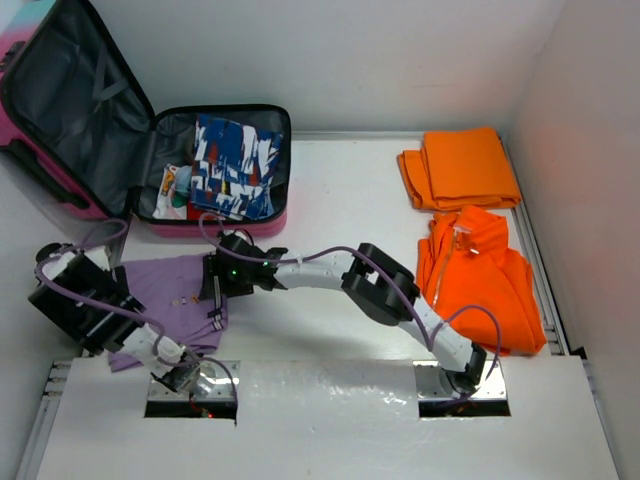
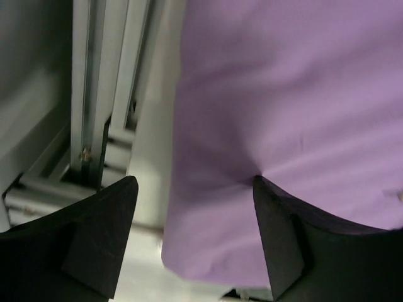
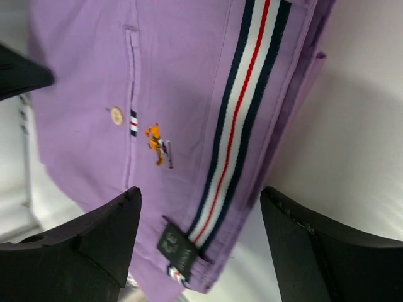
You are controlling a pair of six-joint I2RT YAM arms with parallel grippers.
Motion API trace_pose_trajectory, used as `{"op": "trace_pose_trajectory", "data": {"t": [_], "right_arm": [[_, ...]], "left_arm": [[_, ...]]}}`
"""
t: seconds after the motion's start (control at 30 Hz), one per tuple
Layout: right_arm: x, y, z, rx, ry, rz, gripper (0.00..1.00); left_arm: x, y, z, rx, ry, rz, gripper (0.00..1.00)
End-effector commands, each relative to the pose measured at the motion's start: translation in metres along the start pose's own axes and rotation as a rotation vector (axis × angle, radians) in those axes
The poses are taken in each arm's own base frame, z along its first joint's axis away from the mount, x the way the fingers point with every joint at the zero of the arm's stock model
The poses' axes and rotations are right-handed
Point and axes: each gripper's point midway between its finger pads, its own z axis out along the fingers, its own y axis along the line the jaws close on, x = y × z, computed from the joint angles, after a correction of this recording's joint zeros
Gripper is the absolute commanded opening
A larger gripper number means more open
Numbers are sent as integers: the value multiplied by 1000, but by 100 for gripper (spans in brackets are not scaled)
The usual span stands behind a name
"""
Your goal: Pack the luggage
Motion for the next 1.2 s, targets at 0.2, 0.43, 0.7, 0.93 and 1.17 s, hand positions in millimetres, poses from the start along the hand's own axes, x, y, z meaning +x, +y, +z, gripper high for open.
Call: {"op": "trace_pose_trajectory", "data": {"t": [0.2, 0.43, 0.7, 0.93, 1.17], "right_arm": [[38, -1, 45, -67, 102, 217, 65], [34, -4, 49, -86, 58, 230, 18], [22, -25, 19, -63, -22, 220, 0], [14, -54, -24, -17, -68, 130, 0], [9, -40, -10, -83, -62, 116, 0]], "left_arm": [[-16, -2, 31, 50, -52, 28, 65], [-6, -14, 46, 139, -14, 22, 61], [-18, -22, 17, 275, -56, 45, 67], [-25, -43, -4, 335, -132, 122, 78], [5, -82, 13, 493, -27, 179, 81]]}}
